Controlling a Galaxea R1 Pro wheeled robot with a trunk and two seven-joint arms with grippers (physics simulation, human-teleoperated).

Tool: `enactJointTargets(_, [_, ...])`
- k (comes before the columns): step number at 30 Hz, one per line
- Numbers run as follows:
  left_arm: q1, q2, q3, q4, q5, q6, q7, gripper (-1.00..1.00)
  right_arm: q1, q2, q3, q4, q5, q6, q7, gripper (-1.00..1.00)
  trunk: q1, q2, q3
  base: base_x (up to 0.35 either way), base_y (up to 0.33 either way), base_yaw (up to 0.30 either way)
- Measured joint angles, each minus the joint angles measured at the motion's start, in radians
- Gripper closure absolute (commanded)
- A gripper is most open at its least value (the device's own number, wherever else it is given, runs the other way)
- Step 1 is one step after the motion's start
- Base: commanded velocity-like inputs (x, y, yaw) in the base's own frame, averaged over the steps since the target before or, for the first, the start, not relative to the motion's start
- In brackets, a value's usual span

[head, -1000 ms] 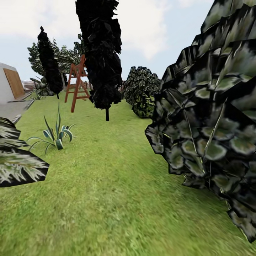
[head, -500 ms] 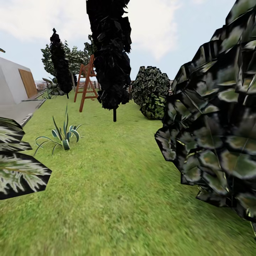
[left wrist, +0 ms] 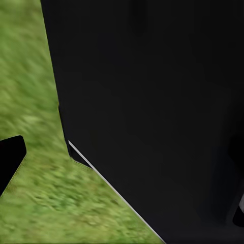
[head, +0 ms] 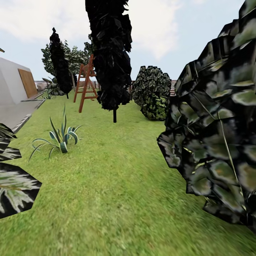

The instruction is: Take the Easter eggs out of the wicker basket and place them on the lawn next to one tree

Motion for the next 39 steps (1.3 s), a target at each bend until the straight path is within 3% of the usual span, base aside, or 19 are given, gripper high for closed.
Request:
enactJointTargets(8, [0.0, 0.0, 0.0, 0.0, 0.0, 0.0, 0.0, -1.0, 0.0, -0.002, 0.0, 0.0, 0.0, 0.0, 0.0, -1.0, 0.0, 0.0, 0.0, 0.309, 0.0, 0.169])
enactJointTargets(28, [0.0, 0.0, 0.0, 0.0, 0.0, 0.0, 0.0, -1.0, 0.0, -0.001, 0.0, 0.0, 0.0, 0.0, 0.0, -1.0, 0.0, 0.0, 0.0, 0.31, 0.0, 0.007])
enactJointTargets(39, [0.0, 0.001, 0.0, 0.0, 0.0, 0.0, 0.0, -1.0, 0.0, -0.002, 0.0, 0.0, 0.001, 0.0, 0.0, -1.0, 0.0, 0.0, 0.0, 0.313, 0.0, 0.225])
